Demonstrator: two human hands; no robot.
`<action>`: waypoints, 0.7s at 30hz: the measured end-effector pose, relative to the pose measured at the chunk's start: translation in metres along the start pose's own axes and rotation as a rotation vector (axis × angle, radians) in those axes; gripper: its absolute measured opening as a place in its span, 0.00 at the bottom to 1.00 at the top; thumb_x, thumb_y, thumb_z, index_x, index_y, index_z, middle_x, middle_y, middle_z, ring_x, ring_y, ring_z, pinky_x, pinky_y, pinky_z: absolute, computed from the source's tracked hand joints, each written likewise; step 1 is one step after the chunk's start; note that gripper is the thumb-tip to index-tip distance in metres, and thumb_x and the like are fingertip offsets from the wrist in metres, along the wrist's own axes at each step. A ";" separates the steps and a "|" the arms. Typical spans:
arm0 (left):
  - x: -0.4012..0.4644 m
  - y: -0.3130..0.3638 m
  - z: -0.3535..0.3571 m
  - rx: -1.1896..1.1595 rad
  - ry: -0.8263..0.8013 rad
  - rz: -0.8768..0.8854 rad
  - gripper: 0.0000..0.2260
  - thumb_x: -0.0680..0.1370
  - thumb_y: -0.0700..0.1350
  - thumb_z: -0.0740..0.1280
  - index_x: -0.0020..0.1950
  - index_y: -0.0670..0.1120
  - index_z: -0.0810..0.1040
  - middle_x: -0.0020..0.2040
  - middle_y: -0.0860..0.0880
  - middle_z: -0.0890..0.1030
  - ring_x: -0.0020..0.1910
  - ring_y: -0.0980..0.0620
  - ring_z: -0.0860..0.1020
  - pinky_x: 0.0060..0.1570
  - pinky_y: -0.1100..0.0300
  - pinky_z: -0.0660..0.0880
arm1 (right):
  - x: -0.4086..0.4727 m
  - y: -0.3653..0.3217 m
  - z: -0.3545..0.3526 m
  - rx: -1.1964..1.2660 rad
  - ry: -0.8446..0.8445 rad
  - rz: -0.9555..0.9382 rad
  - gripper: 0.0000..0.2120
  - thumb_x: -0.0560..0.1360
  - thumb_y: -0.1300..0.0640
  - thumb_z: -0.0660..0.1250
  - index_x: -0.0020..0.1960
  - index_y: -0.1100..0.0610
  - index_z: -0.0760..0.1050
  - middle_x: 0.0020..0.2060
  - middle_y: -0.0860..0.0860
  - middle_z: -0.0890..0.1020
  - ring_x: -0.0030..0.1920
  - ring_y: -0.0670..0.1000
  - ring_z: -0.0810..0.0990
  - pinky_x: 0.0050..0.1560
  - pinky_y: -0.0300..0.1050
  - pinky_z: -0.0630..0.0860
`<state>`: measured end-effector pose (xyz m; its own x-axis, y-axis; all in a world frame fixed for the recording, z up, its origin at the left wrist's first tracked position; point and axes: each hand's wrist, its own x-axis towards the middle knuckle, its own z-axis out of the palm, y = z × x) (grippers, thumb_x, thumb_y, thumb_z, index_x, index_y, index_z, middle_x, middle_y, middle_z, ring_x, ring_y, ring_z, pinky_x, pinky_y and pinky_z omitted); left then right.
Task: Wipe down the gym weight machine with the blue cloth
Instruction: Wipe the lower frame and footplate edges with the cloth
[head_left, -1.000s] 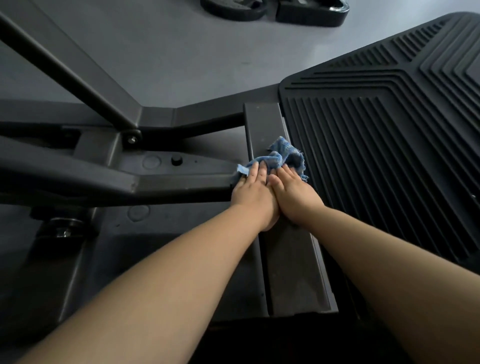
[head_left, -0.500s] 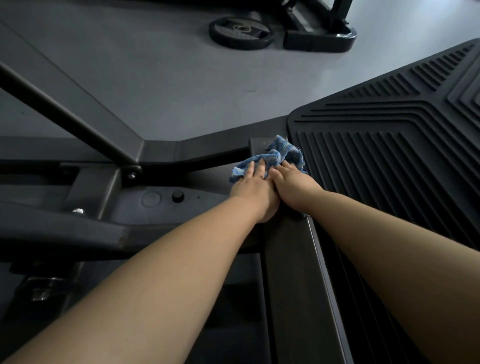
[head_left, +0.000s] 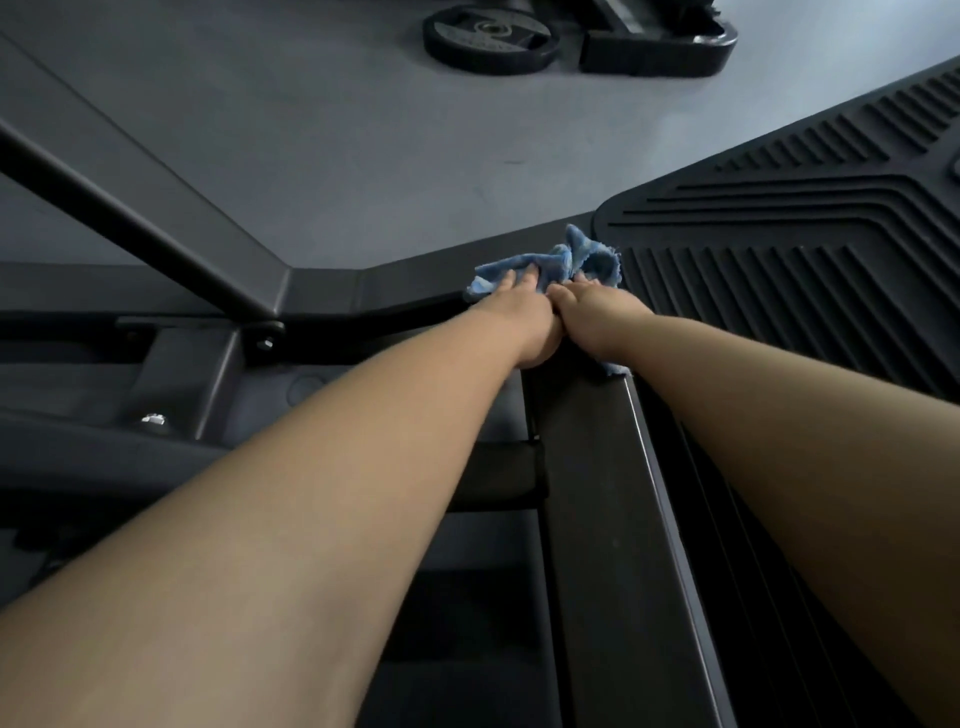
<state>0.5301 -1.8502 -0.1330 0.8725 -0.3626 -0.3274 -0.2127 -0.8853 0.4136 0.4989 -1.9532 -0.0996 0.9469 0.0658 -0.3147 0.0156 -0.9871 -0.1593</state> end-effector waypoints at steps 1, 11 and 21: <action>-0.008 0.001 0.002 0.059 -0.013 0.045 0.28 0.81 0.54 0.48 0.78 0.47 0.44 0.78 0.47 0.42 0.76 0.44 0.44 0.74 0.45 0.48 | -0.006 0.001 0.003 -0.045 -0.006 0.003 0.21 0.83 0.59 0.47 0.75 0.58 0.57 0.75 0.60 0.57 0.75 0.58 0.53 0.71 0.50 0.56; -0.127 0.014 0.030 0.337 -0.145 0.286 0.24 0.83 0.51 0.47 0.78 0.49 0.47 0.78 0.46 0.43 0.76 0.45 0.43 0.74 0.49 0.48 | -0.126 -0.010 0.047 -0.310 -0.117 -0.062 0.22 0.83 0.57 0.46 0.76 0.60 0.52 0.76 0.59 0.52 0.76 0.58 0.49 0.73 0.48 0.49; -0.235 0.007 0.063 0.508 -0.279 0.570 0.23 0.83 0.51 0.49 0.77 0.49 0.52 0.78 0.42 0.45 0.76 0.44 0.43 0.75 0.51 0.46 | -0.272 -0.044 0.101 0.218 -0.028 0.186 0.24 0.82 0.56 0.50 0.77 0.57 0.50 0.77 0.52 0.51 0.76 0.49 0.49 0.72 0.39 0.48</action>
<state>0.2954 -1.7899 -0.1068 0.4423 -0.7974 -0.4104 -0.8234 -0.5425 0.1666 0.2081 -1.9128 -0.1018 0.9176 -0.1068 -0.3829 -0.2303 -0.9280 -0.2930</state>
